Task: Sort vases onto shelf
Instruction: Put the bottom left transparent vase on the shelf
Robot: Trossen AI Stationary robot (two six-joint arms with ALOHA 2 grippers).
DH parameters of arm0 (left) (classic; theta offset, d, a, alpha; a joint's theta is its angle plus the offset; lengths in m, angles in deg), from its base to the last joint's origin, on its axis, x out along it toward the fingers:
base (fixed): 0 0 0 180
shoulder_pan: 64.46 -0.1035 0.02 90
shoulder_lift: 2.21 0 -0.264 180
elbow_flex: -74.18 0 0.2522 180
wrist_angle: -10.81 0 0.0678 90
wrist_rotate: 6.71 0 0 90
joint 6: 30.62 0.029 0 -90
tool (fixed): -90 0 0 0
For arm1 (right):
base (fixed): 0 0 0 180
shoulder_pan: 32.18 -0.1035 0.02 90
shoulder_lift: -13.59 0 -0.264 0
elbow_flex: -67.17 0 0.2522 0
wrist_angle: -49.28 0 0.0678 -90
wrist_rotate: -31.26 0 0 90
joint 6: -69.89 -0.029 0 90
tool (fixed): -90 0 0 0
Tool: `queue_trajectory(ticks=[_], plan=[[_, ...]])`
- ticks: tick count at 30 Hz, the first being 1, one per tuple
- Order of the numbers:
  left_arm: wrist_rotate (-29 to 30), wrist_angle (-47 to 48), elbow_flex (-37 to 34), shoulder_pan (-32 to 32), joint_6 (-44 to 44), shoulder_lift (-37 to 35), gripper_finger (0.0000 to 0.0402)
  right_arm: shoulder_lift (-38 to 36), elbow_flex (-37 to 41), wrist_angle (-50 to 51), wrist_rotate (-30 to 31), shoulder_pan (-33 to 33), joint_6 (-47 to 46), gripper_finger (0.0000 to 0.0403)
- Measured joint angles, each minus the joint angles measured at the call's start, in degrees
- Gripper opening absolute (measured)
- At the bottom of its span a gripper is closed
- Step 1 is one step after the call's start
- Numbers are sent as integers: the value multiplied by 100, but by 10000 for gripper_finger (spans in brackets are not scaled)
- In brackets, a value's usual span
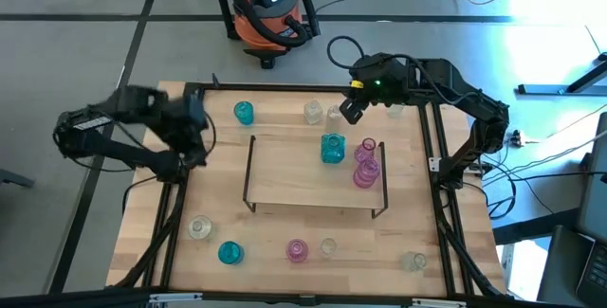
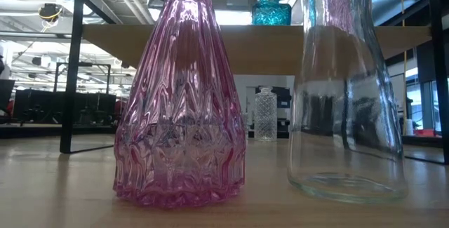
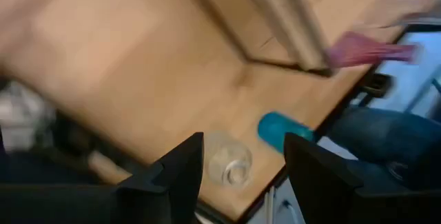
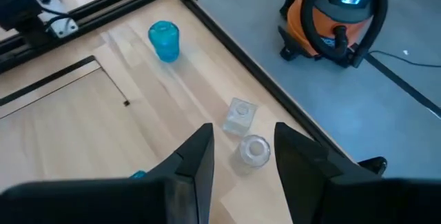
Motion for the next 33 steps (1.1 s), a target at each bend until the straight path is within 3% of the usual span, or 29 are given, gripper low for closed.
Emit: queue_trajectory(ticks=[7,13,18,24,33], plan=[[96,-159,-1457,1844,-2396,-639,192,0,2,185,-93,-7,-6,129],[-273,-1538,-2558,2999,-3429,-718,192,2,4,515,-275,-54,-135,129],[-411,-2312,-3142,3607,-4032,-701,192,4,4,597,-192,-276,-170,129],[-349,-2550,-3356,4213,-4493,-707,192,7,4,592,172,-506,-173,129],[-75,-3572,-3746,4641,-4979,-703,192,7,4,577,247,-487,-175,129]])
